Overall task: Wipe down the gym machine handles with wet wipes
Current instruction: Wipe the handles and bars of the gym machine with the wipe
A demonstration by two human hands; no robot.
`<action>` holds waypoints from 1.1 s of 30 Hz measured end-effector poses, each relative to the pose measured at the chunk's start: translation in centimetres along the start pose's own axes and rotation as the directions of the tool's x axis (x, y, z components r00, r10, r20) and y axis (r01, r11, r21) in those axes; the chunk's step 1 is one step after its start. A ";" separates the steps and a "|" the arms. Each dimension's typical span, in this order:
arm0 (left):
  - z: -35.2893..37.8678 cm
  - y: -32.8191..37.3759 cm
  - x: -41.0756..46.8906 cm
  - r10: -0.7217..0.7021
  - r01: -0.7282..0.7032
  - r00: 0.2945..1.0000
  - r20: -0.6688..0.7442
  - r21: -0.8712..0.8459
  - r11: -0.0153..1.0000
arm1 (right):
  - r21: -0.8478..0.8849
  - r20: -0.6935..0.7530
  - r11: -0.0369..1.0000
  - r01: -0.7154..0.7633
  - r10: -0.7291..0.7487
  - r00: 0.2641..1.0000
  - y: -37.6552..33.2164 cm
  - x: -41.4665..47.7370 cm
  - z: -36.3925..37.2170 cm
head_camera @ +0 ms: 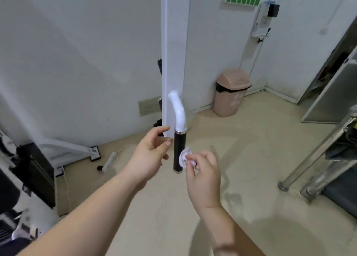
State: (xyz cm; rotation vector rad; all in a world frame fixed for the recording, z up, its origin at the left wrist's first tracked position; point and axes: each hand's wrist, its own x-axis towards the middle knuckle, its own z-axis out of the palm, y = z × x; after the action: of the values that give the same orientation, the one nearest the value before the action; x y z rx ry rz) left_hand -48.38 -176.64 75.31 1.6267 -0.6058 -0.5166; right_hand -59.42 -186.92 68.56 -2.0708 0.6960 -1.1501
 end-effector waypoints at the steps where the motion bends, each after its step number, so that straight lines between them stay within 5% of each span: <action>1: 0.3 0.0 -1.1 -0.044 0.042 0.996 -0.077 -0.024 0.999 | 0.012 -0.006 0.999 -0.030 0.030 1.000 -1.0 0.9 -0.7; 6: 2.7 -0.3 -5.7 -0.164 0.118 0.963 -0.213 -0.209 0.971 | 0.092 0.038 0.990 -0.103 0.100 0.994 -4.4 2.7 -2.7; 14: 1.8 -2.3 -4.9 -0.218 0.143 0.970 -0.109 -0.466 0.873 | 0.164 0.422 0.924 -0.344 0.250 0.872 -6.0 1.0 -1.1; 18: -0.1 -3.8 -3.2 -0.283 0.180 0.940 -0.191 -0.428 0.886 | 0.040 0.316 0.949 -0.314 0.286 0.904 -6.7 2.3 -1.1; 21: -0.7 -4.7 -1.9 -0.315 0.196 0.909 -0.273 -0.389 0.900 | 0.151 0.204 0.911 -0.384 0.351 0.914 -7.5 5.5 -1.3; 27: 0.2 -4.5 0.8 -0.329 0.209 0.892 -0.309 -0.363 0.908 | 0.099 0.429 0.954 -0.283 0.216 0.877 -7.4 8.5 -0.7; 30: 1.9 -3.2 0.9 -0.235 0.122 0.942 -0.241 -0.403 0.907 | 0.138 0.505 0.949 -0.282 0.177 0.845 -6.8 9.4 -0.9; 33: 3.6 -2.6 0.7 -0.131 -0.007 0.935 -0.329 -0.386 0.923 | 0.183 0.545 0.952 -0.244 0.108 0.832 -6.0 10.0 -1.1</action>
State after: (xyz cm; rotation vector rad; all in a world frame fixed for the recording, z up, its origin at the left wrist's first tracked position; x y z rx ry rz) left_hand -49.88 -179.58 72.20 1.3218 -0.1692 -0.3513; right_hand -54.85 -190.48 78.74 -1.9309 0.4332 -0.4826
